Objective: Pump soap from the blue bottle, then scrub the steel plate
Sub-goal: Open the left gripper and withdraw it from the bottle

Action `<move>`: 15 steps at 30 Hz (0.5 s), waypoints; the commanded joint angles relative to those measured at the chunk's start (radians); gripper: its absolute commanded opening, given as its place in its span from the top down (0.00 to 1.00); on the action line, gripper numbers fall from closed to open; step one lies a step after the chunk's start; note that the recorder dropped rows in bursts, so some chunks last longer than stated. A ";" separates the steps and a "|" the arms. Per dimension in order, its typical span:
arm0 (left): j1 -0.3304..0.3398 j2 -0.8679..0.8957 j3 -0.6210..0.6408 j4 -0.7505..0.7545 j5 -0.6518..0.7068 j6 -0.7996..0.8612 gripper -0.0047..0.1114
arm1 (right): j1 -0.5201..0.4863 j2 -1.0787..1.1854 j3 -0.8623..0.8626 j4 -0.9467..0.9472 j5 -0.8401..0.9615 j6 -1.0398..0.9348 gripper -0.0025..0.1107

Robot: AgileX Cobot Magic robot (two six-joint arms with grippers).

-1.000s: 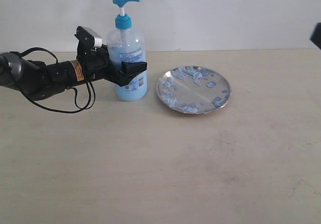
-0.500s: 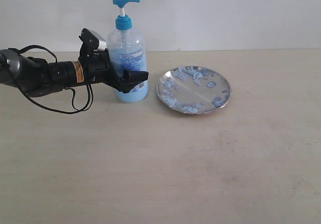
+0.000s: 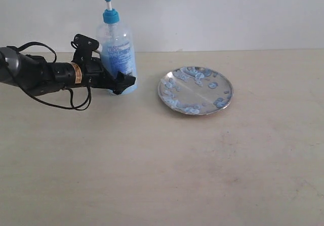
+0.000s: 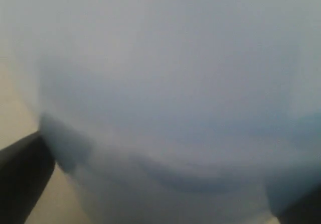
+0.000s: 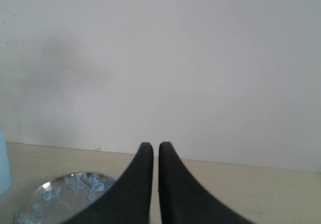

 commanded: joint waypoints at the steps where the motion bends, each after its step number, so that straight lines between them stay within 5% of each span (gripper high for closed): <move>1: 0.003 -0.046 -0.003 -0.017 -0.132 0.021 0.01 | -0.007 -0.005 0.003 0.006 0.042 0.025 0.97; 7: 0.003 -0.117 -0.003 -0.015 -0.321 0.112 0.01 | -0.007 -0.005 0.003 0.006 0.094 0.043 0.97; 12: 0.037 -0.248 -0.003 -0.005 -0.173 0.096 0.01 | -0.007 -0.005 0.003 0.006 0.092 0.043 0.97; 15: 0.090 -0.369 -0.002 0.129 -0.114 -0.132 0.01 | -0.007 -0.005 0.003 0.006 0.106 0.043 0.97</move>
